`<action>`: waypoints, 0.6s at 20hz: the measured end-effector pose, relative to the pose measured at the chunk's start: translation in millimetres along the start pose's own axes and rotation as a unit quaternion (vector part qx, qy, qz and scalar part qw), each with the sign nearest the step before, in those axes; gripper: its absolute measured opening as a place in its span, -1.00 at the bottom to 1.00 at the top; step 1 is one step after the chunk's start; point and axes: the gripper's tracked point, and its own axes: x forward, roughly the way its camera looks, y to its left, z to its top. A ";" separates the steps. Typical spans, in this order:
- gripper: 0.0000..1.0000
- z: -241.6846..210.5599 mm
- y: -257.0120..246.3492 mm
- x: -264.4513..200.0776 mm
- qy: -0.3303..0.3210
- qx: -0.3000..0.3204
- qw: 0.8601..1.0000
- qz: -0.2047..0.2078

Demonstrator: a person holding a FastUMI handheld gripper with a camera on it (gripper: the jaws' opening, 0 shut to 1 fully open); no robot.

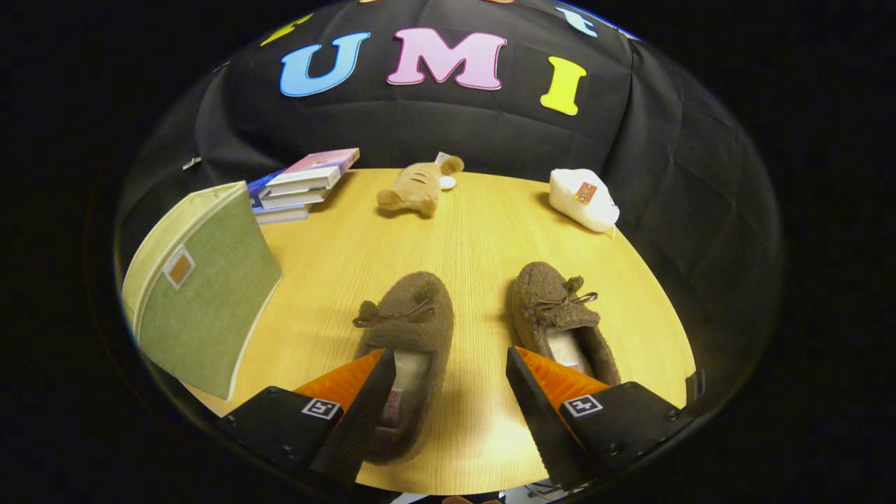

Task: Open the storage box then place both shoes into the box .Put the left shoe in first, then the right shoe, with the right side of both shoes facing outward in a uniform manner.

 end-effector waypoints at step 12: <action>-0.49 -17.2 10.5 46.6 0.067 0.047 0.997 0.009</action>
